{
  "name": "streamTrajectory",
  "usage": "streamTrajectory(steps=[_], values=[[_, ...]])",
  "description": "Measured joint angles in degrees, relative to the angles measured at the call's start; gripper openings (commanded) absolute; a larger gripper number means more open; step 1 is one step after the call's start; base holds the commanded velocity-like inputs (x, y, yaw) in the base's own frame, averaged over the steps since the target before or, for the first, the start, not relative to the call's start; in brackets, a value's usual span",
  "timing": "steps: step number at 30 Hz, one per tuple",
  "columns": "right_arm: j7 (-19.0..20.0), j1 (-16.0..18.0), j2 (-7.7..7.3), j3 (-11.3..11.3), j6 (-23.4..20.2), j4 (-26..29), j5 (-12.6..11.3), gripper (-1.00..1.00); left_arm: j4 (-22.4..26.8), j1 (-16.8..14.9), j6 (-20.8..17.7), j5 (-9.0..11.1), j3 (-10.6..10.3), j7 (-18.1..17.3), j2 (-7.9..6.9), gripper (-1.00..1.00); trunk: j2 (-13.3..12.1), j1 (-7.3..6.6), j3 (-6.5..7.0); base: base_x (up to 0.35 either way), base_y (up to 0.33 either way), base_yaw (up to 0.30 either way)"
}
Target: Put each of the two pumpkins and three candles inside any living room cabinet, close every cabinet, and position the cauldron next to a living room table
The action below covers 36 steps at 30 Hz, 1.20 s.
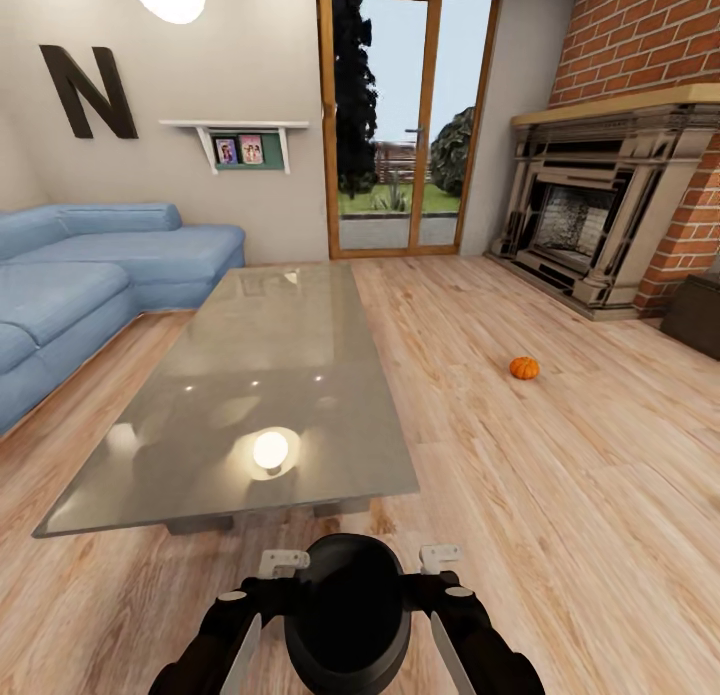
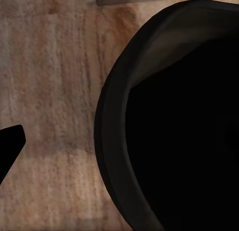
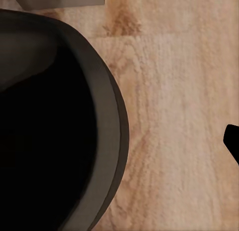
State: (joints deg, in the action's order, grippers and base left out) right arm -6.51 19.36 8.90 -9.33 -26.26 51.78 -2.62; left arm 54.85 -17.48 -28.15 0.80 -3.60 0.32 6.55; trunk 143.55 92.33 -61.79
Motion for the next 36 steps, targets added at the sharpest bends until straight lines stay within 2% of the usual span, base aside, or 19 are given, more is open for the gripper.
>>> streamTrajectory(steps=[22,25,31,36], values=[[0.0,0.0,0.00,0.1,0.0,-0.1,0.0,1.00,0.1,0.0,0.0,0.1,0.1,-0.2,0.02,1.00,0.0,0.00,0.00,-0.072,0.000,0.000],[0.0,0.0,0.00,0.1,0.0,-0.1,0.0,1.00,0.8,0.0,0.0,0.9,0.1,-0.2,0.03,1.00,0.0,0.00,0.00,-0.002,0.000,0.000],[0.0,0.0,0.00,0.1,0.0,-0.2,0.0,1.00,1.9,0.0,-0.1,3.8,0.0,-0.1,-0.06,1.00,-0.1,-0.16,1.32,0.000,0.000,0.000],[0.0,0.0,0.00,0.1,0.0,-0.3,0.0,1.00,2.1,0.0,-0.1,4.5,0.0,-0.1,-0.12,1.00,-0.1,-0.29,2.43,0.000,0.000,0.000]])
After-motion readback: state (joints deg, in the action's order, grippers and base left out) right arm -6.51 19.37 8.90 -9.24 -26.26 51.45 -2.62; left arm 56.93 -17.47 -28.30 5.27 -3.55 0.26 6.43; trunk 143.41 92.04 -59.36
